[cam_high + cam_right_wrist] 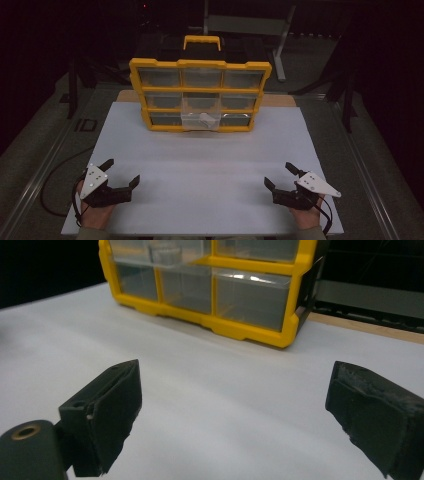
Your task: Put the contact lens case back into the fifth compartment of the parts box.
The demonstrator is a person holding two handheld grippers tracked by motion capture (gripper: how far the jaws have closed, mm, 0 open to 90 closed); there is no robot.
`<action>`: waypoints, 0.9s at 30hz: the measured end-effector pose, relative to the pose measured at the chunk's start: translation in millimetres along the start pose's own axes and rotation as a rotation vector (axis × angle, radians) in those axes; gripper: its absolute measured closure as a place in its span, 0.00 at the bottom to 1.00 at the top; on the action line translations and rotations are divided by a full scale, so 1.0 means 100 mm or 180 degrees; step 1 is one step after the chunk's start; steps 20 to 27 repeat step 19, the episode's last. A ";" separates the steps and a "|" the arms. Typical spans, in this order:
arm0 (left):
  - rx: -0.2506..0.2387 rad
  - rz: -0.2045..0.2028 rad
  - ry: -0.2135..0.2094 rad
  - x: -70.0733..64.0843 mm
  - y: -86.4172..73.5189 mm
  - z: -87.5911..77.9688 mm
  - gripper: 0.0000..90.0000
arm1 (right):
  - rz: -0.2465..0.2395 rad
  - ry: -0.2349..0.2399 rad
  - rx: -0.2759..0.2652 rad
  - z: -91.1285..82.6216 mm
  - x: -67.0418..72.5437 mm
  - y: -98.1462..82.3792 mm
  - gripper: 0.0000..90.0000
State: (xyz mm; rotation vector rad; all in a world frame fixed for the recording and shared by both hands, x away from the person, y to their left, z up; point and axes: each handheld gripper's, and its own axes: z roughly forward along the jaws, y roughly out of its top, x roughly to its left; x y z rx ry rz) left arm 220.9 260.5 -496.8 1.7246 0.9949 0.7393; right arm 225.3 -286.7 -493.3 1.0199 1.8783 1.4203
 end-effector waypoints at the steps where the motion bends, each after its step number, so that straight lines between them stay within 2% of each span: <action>1: -0.0006 -0.0008 0.0008 -0.01 -0.01 -0.01 0.00 | -0.0008 -0.0001 0.0001 -0.02 0.00 -0.02 0.09; 5: -0.0007 -0.0006 0.0015 -0.01 -0.02 -0.02 0.00 | -0.0008 -0.0016 -0.0020 -0.03 -0.01 -0.03 0.09; 8: 0.0011 0.0005 0.0032 -0.02 -0.03 -0.02 0.00 | -0.0068 -0.0033 0.0013 -0.01 0.00 -0.05 0.09; 12: 0.0049 0.0028 0.0052 -0.03 -0.04 -0.01 0.00 | -0.0024 -0.0033 0.0000 -0.02 -0.02 -0.05 0.09; 27: 0.0067 -0.0007 0.0083 -0.03 -0.05 0.00 0.00 | -0.0011 -0.0039 0.0048 -0.01 -0.03 -0.06 0.09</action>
